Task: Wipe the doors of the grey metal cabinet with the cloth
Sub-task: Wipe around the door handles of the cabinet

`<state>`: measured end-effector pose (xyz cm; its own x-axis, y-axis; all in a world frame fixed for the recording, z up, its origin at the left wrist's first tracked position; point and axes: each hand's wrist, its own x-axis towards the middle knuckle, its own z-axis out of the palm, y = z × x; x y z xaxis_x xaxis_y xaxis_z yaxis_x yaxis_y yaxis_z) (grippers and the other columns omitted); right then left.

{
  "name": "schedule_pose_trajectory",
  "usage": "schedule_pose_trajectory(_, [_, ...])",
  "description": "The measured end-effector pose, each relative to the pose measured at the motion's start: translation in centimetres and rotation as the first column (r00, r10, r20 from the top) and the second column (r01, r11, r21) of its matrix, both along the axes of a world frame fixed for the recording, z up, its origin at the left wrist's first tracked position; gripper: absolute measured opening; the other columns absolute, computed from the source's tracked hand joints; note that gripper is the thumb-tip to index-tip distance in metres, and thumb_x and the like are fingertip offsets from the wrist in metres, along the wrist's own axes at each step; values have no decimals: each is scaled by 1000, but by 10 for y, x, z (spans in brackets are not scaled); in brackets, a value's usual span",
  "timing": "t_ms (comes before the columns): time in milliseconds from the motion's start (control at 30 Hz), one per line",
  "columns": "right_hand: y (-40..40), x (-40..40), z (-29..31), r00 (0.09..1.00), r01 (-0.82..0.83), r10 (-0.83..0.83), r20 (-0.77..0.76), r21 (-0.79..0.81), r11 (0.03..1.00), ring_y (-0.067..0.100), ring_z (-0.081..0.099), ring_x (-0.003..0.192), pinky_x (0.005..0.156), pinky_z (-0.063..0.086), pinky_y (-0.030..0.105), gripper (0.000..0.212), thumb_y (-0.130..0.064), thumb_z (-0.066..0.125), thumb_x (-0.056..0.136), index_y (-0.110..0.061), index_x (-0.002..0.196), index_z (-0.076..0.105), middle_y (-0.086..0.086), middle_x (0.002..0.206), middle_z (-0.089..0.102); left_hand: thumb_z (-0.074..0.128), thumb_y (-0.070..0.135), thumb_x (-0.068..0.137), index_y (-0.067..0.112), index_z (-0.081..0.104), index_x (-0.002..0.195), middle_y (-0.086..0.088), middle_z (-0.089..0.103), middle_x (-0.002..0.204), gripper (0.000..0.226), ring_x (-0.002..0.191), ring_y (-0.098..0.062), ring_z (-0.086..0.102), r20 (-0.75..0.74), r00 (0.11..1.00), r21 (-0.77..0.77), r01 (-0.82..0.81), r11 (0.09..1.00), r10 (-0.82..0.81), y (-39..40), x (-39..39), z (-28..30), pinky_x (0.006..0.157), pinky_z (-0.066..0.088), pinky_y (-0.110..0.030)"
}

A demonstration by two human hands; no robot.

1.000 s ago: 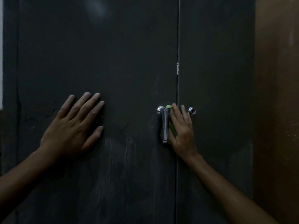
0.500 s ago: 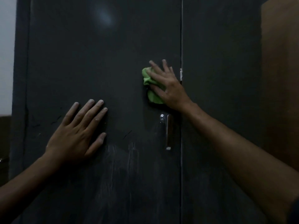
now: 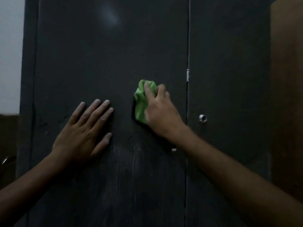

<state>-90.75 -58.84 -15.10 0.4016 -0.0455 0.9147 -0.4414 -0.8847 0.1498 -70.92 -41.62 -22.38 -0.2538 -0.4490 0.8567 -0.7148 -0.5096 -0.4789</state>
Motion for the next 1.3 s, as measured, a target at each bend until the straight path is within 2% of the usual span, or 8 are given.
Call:
schedule_pose_trajectory(100, [16, 3, -78, 998, 55, -55, 14, -23, 998, 30, 48, 102, 78, 53, 39, 86, 3, 51, 80, -11, 159, 21, 21, 137, 36, 35, 52, 102, 5, 32, 162, -14, 22, 173, 76, 161, -32, 19, 5, 1000, -7, 3, 1000, -3, 0, 0, 0, 128, 20, -60])
schedule_pose_trajectory(200, [9, -4, -124, 998, 41, -43, 54, 44, 998, 33, 52, 111, 89, 58, 43, 87, 11, 57, 77, -13, 157, 33, 22, 139, 41, 35, 52, 102, 5, 32, 162, -14, 22, 173, 76, 161, -32, 19, 7, 1000, -10, 10, 1000, -10, -1, 1, -1, 128, 19, -59])
schedule_pose_trajectory(300, [-4, 2, -96, 979, 32, -34, 199, 12, 999, 37, 52, 118, 111, 43, 46, 81, 11, 64, 78, -12, 152, 43, 24, 140, 45, 35, 52, 102, 5, 32, 162, -15, 23, 173, 76, 161, -33, 20, 4, 1000, -13, 21, 1000, -21, -1, 0, 0, 128, 18, -59])
schedule_pose_trajectory(400, [-1, 12, -78, 962, 56, -56, 268, 9, 998, 34, 53, 121, 111, 38, 42, 75, 9, 63, 81, -11, 151, 45, 22, 144, 46, 36, 51, 102, 5, 32, 162, -15, 22, 173, 76, 161, -33, 20, 11, 1000, -16, 22, 1000, -22, 0, 1, 0, 129, 18, -59])
schedule_pose_trajectory(800, [-48, -26, -256, 998, 39, -40, 43, 25, 999, 40, 26, 150, 108, 45, 47, 83, 1, 33, 81, -16, 161, 18, 17, 169, 13, 33, 52, 102, 5, 31, 163, -15, 21, 173, 77, 161, -32, 18, 3, 999, -9, 32, 999, -32, 0, 0, 0, 129, 16, -58])
schedule_pose_trajectory(967, [-72, -40, -232, 976, -4, -5, 220, 44, 999, 30, 51, 130, 99, 48, 48, 61, -11, 48, 92, -26, 151, 43, 3, 160, 41, 34, 52, 101, 5, 31, 163, -14, 22, 173, 77, 161, -31, 17, -7, 999, -7, 37, 999, -37, 1, -2, -1, 130, 14, -57])
schedule_pose_trajectory(1133, [-80, -42, -209, 890, -163, 94, 446, 120, 979, 25, 51, 111, 90, 50, 42, 56, -4, 66, 87, -25, 139, 60, 2, 139, 58, 34, 52, 102, 6, 30, 163, -14, 20, 173, 77, 161, -31, 17, -4, 1000, -6, 28, 1000, -28, 1, 1, 1, 130, 15, -57])
schedule_pose_trajectory(1300, [-97, -49, -125, 858, -299, 200, 474, 143, 944, 22, 52, 104, 93, 33, 7, 59, 0, 77, 77, -19, 131, 67, 0, 121, 62, 34, 52, 102, 6, 30, 163, -13, 20, 173, 77, 162, -31, 17, 3, 999, -15, 32, 999, -32, -2, 1, -1, 130, 15, -57])
